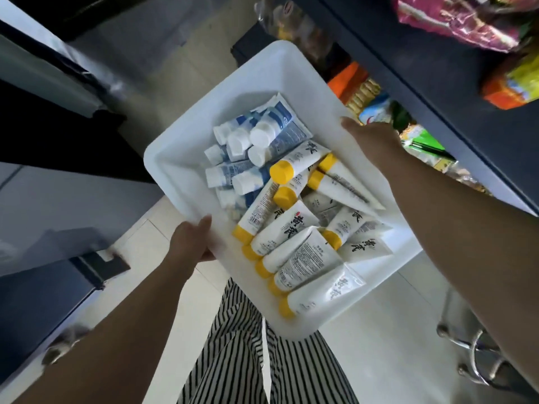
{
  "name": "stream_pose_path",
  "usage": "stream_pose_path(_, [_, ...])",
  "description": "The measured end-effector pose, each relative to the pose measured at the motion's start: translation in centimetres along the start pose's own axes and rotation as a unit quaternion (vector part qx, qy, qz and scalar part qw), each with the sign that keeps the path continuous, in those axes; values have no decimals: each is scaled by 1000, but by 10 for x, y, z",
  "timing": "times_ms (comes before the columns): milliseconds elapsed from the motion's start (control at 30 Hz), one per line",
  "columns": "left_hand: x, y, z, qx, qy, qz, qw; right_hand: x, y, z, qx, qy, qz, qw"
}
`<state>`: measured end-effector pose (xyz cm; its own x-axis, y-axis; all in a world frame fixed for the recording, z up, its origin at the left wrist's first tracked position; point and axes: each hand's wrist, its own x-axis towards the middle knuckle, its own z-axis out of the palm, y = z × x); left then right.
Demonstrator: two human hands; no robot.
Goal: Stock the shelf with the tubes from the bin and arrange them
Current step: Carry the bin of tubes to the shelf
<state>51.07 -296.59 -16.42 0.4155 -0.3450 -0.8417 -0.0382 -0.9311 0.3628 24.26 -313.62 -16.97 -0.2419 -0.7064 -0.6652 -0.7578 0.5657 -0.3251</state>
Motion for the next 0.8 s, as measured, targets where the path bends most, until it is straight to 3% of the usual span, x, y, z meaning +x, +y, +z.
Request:
stream_pose_path(67, [-2,-1,1,-1,-5,-8,1000,-5,3,0,52,-21,16,998])
stream_pose_path(267, [-5,0,4,12,-32,-8,999,-12,4,-11,-26,-91,29,995])
stream_pose_path(633, [-52,-41,75,37,-82,-43,995,-25,77,-49,-99,-103,101,985])
stream_pose_path(800, [-87,-51,104,-29,-103,-108,988,-31,108,-59,-107,-70,105,986])
